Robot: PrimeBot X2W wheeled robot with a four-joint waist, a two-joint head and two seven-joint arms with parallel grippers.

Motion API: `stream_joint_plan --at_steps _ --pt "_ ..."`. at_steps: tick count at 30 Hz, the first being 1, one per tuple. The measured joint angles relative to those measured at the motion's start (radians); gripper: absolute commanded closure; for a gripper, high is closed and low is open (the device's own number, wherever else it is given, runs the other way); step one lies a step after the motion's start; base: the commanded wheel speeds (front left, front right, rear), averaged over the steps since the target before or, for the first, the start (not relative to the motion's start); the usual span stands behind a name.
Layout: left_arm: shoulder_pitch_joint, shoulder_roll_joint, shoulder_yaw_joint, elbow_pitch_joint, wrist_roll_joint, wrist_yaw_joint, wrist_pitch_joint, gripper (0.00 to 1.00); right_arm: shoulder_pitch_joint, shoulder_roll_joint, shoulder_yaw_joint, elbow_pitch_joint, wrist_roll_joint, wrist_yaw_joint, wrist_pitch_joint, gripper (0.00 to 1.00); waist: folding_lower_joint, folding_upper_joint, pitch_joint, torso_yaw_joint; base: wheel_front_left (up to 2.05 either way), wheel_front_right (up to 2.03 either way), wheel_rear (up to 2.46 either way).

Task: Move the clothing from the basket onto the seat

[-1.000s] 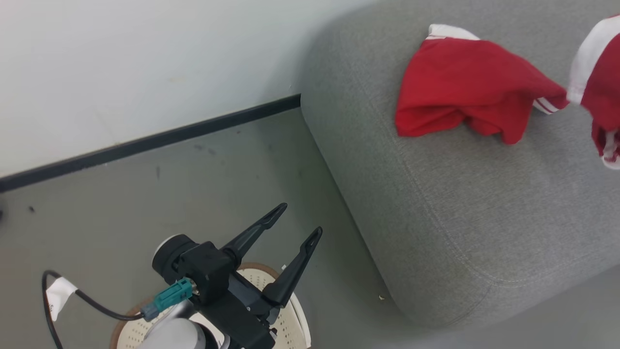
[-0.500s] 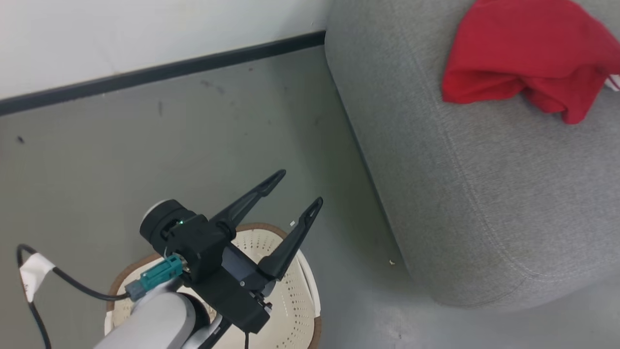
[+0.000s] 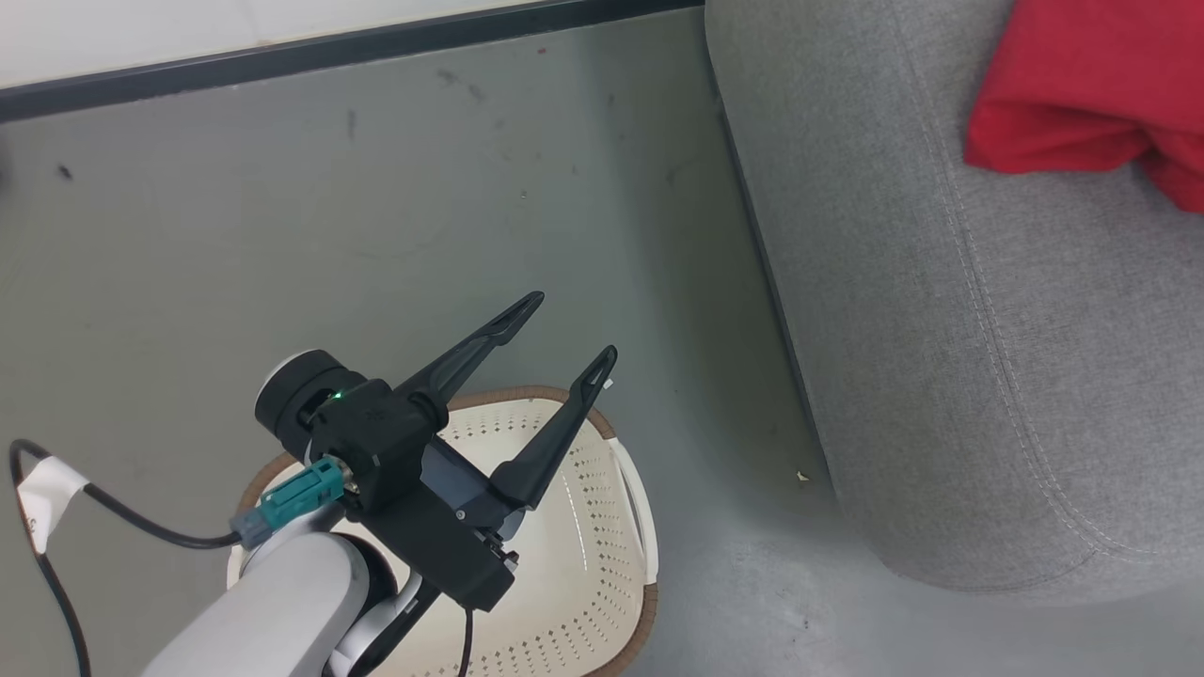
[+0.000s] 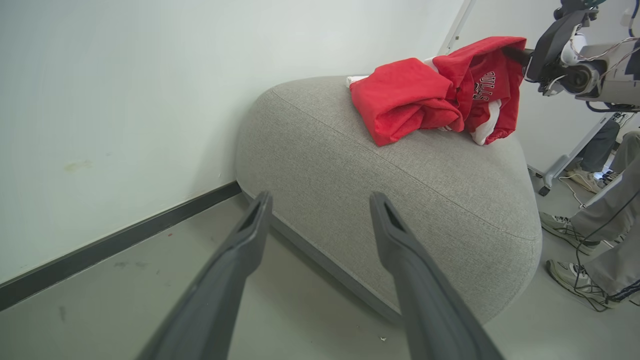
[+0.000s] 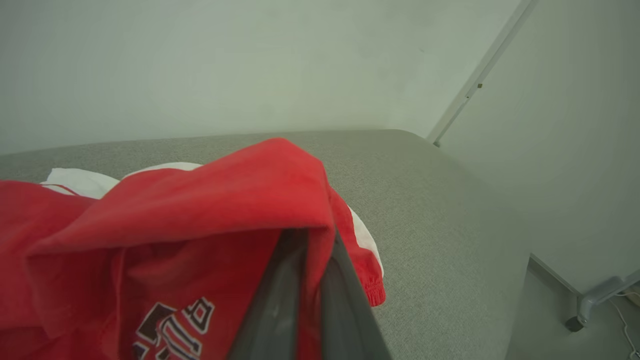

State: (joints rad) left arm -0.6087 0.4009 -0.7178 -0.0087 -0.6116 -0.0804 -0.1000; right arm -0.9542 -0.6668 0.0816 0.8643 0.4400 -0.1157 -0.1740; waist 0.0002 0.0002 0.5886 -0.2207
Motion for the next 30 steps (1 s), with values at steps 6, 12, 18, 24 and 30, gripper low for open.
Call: stream_joint_plan --at_steps 6,12,18,24,30 --pt "-0.002 -0.002 0.0 0.025 0.0 -0.009 -0.017 0.0 -0.019 0.052 0.046 0.058 0.001 0.021 0.052 0.0 -0.0001 0.0 -0.003 0.016 0.0 0.0 0.0" --pt "-0.001 -0.002 0.001 0.044 -0.002 -0.009 -0.034 0.0 -0.012 0.103 0.072 0.1 0.001 0.052 0.093 0.0 -0.0002 -0.0001 -0.033 0.017 0.0 0.0 0.0" --pt "0.005 -0.002 0.004 0.072 -0.007 -0.009 -0.054 0.0 0.012 0.117 0.104 0.099 -0.004 0.065 0.102 0.0 -0.0002 -0.0001 -0.068 0.012 0.0 0.0 0.0" --pt "0.039 -0.008 0.01 0.107 -0.014 -0.009 -0.08 0.0 0.071 0.151 0.144 0.038 -0.029 0.094 0.057 0.0 -0.0003 -0.0002 -0.116 0.002 0.0 0.0 0.0" --pt "0.046 -0.033 0.01 0.136 -0.021 -0.009 -0.099 0.0 0.151 0.147 0.149 -0.044 -0.045 0.094 -0.007 0.0 -0.0003 -0.0002 -0.178 -0.002 0.0 0.0 0.0"
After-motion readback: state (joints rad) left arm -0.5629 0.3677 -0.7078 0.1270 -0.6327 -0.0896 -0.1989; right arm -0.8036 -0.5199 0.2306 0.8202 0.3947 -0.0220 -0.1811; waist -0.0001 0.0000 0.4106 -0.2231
